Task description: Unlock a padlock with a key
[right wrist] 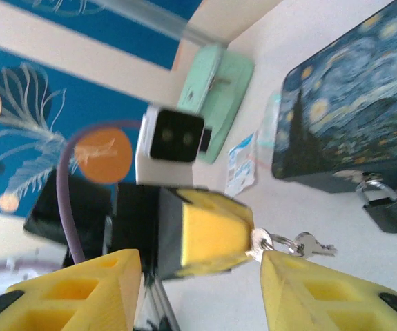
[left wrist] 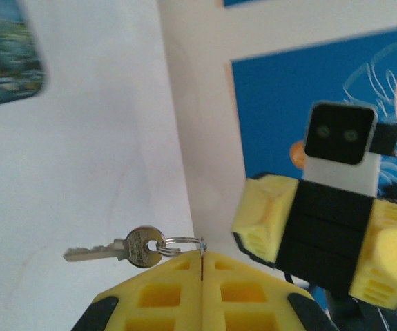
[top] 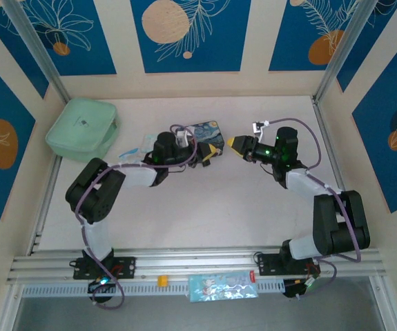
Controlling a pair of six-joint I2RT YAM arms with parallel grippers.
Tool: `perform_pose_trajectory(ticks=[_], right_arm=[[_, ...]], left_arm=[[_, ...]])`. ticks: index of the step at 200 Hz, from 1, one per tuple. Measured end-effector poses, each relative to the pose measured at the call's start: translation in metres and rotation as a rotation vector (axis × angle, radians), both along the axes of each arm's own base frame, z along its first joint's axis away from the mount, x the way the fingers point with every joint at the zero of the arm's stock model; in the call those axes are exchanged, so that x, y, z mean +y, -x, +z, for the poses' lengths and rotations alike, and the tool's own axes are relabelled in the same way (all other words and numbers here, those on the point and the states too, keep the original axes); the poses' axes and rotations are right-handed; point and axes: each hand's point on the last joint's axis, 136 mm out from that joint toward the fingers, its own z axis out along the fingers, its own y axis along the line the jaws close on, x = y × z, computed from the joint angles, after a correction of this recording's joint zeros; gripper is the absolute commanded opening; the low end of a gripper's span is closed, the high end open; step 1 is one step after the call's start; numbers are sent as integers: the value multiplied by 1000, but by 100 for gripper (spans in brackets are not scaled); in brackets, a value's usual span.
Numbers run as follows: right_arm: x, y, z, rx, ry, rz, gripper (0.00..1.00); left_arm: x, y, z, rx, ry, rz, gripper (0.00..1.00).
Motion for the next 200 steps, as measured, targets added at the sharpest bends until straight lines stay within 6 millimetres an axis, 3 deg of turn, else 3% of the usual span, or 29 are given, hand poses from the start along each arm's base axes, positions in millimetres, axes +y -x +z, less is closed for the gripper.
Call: perform_pose_trajectory(ticks=[24,80,200], right_arm=[[5,15,-2,-13,5,95,49],[10,29,-1,-46,4,179,45],[31,51,0,-78,-20,279,38]], left_arm=[[-11,14,18,-70,-11,-153,0],[-6,44,21,-164,-151,-321,0],[-3,59,16,-159,-170,-402,0]])
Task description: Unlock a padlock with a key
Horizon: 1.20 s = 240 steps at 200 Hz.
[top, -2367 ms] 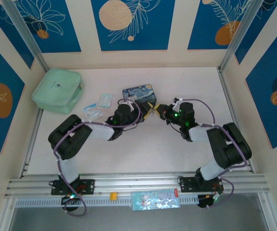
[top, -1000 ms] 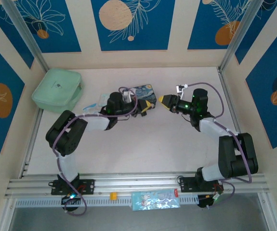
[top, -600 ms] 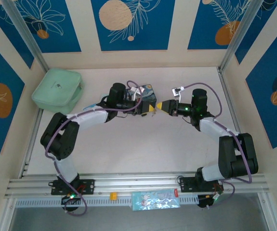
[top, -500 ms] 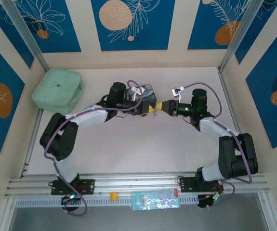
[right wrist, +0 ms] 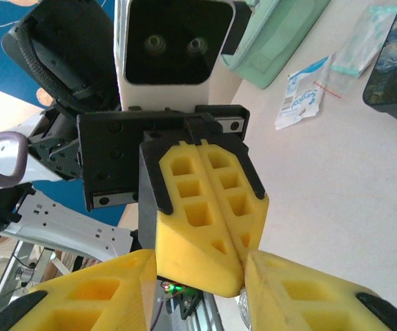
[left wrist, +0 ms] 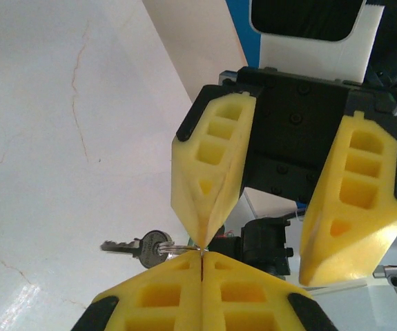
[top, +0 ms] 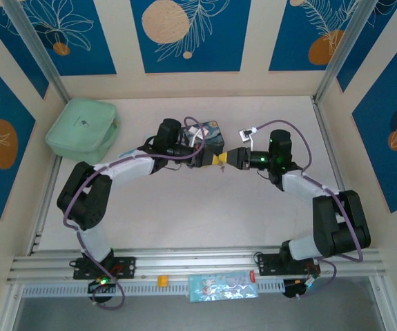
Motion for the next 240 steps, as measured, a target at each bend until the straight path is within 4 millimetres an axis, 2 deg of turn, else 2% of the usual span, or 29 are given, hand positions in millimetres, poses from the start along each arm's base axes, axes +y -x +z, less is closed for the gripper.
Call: perform_pose_trajectory(ticks=[70,95,131,154,178,193,212,220,240], right_arm=[[-1,6,-14,45,12,-4,42],[-2,7,-16,49,14,-5,28],[-1,7,-15,43,11,-2,15],[-2,6,-14,29,11,-3,0],[-3,5,-14,33,10,-9,0],[-3,5,-14,31,9,-9,0],[-3,7,-15,32,9,-9,0],[-4,8,-17,37,10,-10,0],[-5,10,-23,56,15,-16,0]], left_arm=[[-2,0,9,-5,33,-10,0],[-2,0,10,-1,36,-11,0],[-2,0,9,2,35,-10,0],[-2,0,9,3,35,-9,0],[-1,-1,9,5,35,-7,0],[0,-3,9,6,34,0,28],[1,-10,8,16,27,38,54],[3,-14,9,8,28,60,57],[10,-25,6,-2,25,140,57]])
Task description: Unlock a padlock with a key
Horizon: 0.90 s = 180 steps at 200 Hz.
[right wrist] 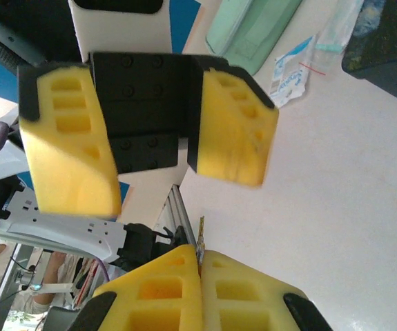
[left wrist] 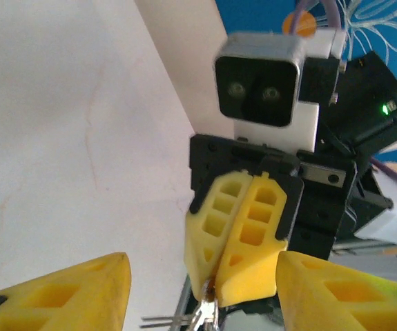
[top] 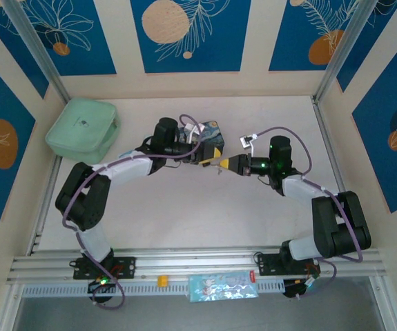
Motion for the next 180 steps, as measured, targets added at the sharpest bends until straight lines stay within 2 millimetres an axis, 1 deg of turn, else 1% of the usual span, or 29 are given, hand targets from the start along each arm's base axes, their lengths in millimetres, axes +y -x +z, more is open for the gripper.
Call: perform_pose_trajectory(ticks=[12,21,33,54,81,90,98,111,121,149,180], right_arm=[[-2,1,-5,12,3,-9,0],[-3,2,-9,22,7,-17,0],[-6,2,-14,34,15,-36,0],[-12,1,-24,51,29,-75,0],[-20,1,-37,68,41,-121,0],[-21,2,-40,79,40,-128,0],[-22,2,-42,84,37,-131,0],[-22,1,-44,86,35,-139,0],[-22,0,-45,85,33,-145,0],[-24,-7,-40,53,25,-179,0],[-21,-13,-40,31,26,-228,0]], left_arm=[[9,-8,-7,6,-8,69,55],[19,-15,-17,15,-24,129,53],[31,-23,-36,39,-55,210,52],[46,-26,-73,99,-105,321,52],[52,-32,-114,175,-120,417,47],[50,-35,-124,199,-109,442,46],[48,-39,-128,206,-93,459,46],[42,-41,-127,218,-57,476,46],[37,-41,-121,222,-28,481,46],[18,-34,-95,218,57,482,47],[4,-17,-68,225,125,487,47]])
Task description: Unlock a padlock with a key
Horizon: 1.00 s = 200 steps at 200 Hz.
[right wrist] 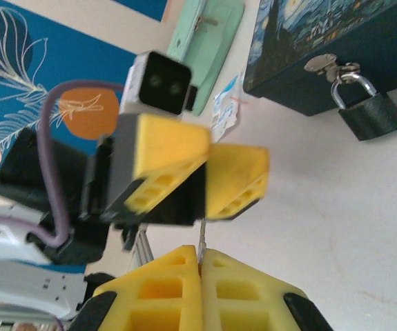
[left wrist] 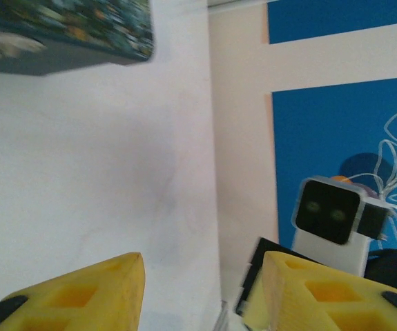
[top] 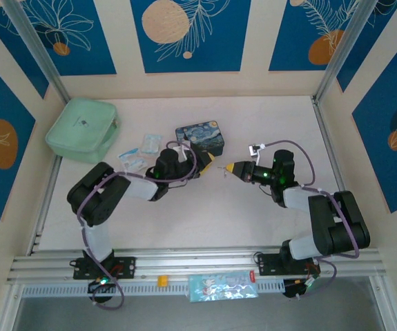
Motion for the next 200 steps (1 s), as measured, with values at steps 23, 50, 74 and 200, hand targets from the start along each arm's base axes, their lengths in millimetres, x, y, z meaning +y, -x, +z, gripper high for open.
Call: perform_pose_trajectory(ticks=[23,50,74,200], right_arm=[[8,-1,2,-18,3,-10,0],[11,-5,4,-34,1,-30,0],[13,-7,6,-47,2,-44,0],[17,-9,2,-45,9,-54,9]], left_arm=[[-5,4,9,2,27,11,47],[-6,4,10,20,38,24,44],[-6,3,12,24,47,35,28],[-5,-1,14,33,58,54,0]])
